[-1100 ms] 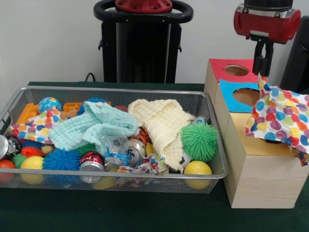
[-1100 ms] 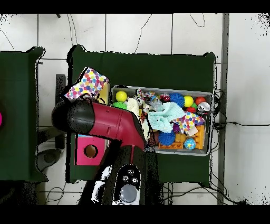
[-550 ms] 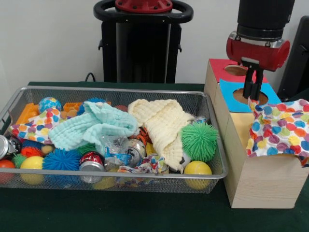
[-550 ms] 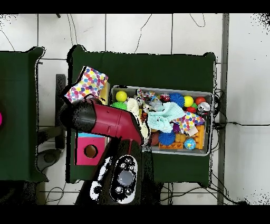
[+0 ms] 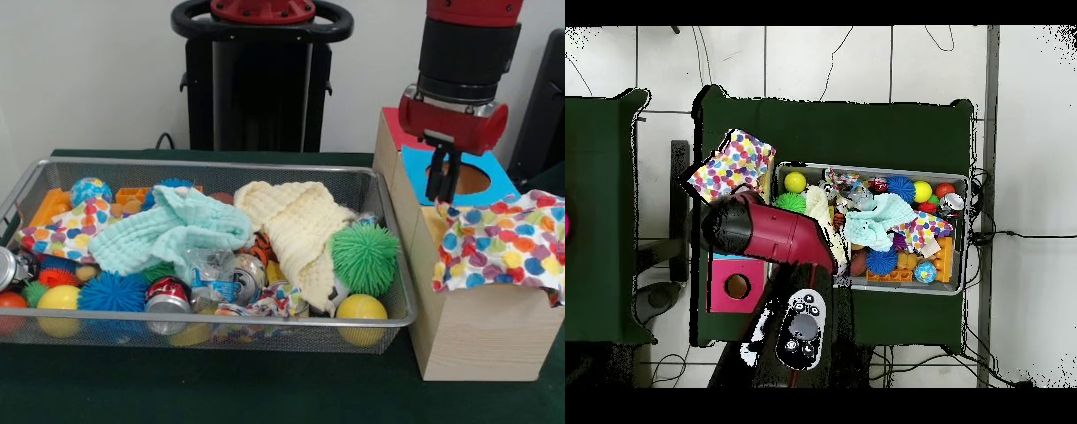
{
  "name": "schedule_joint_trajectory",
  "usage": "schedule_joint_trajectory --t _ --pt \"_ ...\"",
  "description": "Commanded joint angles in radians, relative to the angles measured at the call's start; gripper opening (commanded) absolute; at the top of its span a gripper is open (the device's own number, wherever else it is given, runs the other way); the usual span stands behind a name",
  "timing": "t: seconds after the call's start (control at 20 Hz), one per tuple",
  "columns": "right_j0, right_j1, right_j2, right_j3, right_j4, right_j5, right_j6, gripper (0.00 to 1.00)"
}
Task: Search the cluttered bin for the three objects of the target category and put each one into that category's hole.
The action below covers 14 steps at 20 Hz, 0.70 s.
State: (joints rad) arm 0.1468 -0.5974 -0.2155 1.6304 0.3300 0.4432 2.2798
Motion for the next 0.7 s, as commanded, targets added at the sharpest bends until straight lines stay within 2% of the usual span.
schedule_joint_trajectory --t 0.05,0.3,0.7 --pt "-0.025 0.086 0.008 0.098 -0.051 -0.060 0.121 0.00" --pt "-0.050 0.130 0.042 0.098 -0.060 -0.159 0.098 0.00" --pt "-0.057 0.196 0.063 0.065 -0.062 -0.209 0.079 0.00"
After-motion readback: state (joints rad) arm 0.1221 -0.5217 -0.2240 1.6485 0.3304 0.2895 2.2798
